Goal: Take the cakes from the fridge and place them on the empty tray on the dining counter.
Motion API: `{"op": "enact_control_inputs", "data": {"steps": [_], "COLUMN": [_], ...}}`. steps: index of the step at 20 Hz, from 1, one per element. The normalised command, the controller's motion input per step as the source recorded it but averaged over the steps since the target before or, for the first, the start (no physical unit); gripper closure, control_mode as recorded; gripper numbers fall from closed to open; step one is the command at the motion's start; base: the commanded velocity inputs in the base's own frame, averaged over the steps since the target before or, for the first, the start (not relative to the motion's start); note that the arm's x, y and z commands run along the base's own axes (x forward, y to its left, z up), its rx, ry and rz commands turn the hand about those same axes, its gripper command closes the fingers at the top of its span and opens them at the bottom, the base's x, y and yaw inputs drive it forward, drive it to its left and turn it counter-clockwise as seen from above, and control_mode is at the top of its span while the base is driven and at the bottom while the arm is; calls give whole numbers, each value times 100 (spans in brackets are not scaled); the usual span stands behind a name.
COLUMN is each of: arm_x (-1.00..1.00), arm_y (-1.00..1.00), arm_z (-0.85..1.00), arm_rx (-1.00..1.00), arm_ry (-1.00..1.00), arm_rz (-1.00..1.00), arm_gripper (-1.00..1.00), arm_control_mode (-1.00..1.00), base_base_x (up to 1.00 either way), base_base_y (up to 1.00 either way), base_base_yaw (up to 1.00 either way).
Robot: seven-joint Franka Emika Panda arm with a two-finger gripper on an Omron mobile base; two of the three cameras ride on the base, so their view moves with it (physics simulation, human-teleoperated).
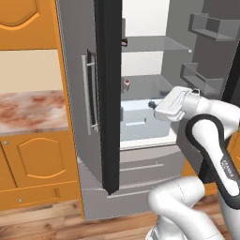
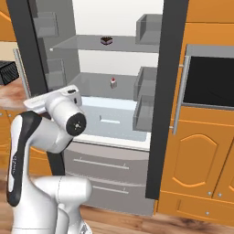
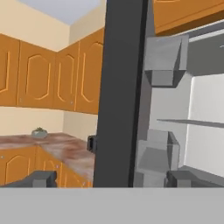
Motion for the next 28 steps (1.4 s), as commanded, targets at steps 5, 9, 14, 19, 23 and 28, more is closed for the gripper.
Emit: {"op": "enact_control_inputs", "data": {"steps": [5,9,14,19,23,28], "arm_x": [60,62,67,81,53,4], "arm_y": [0,0,7,32,58,88], "arm_z": [7,1,0,0,-19,-42], "arm_rx": [6,2,0,0,0,-4], "arm_ry": [1,5,5,6,2,0], "arm_rz": [0,0,2,9,13,18], "arm_gripper": [-100,-100,-100,-100,-100,-100], "arm_control_mode": [-100,-100,-100,-100,-100,-100], "base_base_x": [0,0,0,0,0,0], "base_base_y": [0,0,0,0,0,0], "base_base_yaw": [0,0,0,0,0,0]}}
